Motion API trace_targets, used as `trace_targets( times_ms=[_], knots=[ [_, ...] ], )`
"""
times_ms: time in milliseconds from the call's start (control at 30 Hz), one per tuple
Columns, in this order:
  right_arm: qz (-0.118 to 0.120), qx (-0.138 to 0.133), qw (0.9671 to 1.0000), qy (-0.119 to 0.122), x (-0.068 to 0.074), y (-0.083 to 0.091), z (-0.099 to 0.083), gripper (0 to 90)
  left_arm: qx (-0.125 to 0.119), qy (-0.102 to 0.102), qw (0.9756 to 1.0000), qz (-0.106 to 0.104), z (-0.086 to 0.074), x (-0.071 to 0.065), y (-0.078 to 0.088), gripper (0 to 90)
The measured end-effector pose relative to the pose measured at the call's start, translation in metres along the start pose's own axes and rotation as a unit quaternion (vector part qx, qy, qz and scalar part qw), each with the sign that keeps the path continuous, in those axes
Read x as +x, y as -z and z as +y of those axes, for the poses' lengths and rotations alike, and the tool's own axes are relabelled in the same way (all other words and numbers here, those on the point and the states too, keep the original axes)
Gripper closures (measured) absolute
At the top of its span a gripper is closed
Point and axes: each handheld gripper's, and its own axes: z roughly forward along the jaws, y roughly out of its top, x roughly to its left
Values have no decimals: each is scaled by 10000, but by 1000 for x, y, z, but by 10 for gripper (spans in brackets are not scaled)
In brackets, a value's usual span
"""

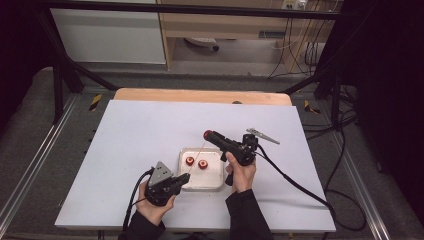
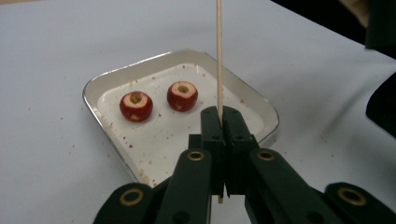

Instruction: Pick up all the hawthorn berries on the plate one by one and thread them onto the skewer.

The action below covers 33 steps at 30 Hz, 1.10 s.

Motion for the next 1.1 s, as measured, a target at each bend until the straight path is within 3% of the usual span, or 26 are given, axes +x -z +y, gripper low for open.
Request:
trace_targets(
  times_ms=[233, 1100],
  knots=[
    [96, -27, 9998, -145, 1, 0, 0, 622, -145, 29, 9998, -144, 6, -5, 0, 886],
    [169, -79, 9996, -225, 2, 1, -1, 621, -212, 98, 9996, -130, 5, -5, -1, 886]
  ],
)
